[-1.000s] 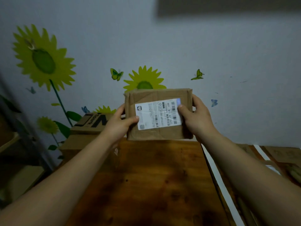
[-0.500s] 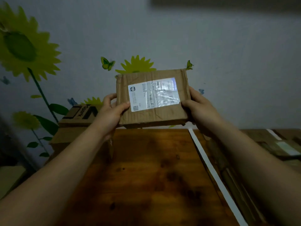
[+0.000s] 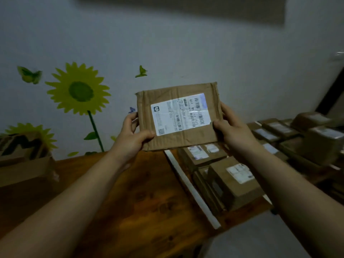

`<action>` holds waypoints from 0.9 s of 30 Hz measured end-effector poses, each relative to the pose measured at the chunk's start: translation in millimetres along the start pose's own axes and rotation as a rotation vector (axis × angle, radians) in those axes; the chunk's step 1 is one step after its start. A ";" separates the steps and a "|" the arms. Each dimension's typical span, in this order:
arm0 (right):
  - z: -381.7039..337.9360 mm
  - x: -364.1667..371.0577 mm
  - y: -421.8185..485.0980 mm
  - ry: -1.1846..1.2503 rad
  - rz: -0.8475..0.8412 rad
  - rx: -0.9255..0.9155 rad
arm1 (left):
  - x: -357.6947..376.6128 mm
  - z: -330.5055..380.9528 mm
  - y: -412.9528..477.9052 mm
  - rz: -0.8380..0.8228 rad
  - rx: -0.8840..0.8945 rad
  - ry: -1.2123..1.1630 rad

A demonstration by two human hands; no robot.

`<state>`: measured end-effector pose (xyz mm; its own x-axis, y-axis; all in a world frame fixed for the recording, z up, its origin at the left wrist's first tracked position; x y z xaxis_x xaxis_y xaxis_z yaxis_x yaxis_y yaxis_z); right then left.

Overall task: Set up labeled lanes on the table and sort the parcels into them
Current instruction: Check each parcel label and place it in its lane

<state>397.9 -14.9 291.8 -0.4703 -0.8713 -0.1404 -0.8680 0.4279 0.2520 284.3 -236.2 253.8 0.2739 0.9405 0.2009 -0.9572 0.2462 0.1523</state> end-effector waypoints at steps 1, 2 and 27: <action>0.6 -16.6 -2.5 0.001 0.020 -0.018 | 17.1 -1.2 -1.5 -0.013 0.021 0.005; 1.2 -34.3 -4.0 -0.005 0.033 -0.033 | 35.4 -2.1 -3.2 -0.025 0.041 0.011; 84.1 -314.6 86.9 -0.141 0.217 0.078 | 342.6 -56.5 59.4 -0.231 -0.032 0.305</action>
<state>457.0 316.6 277.3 -0.6592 -0.7178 -0.2242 -0.7518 0.6228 0.2165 316.0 113.9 277.0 0.4473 0.8845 -0.1327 -0.8771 0.4628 0.1283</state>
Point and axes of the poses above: each hand's wrist, its own y-axis towards the middle knuckle, its own x-axis out of the palm, z = x × y, the point moved 2 cm from there along y, towards the middle knuckle, and after that the axes turned 5 degrees about z, right-handed, at the moved point
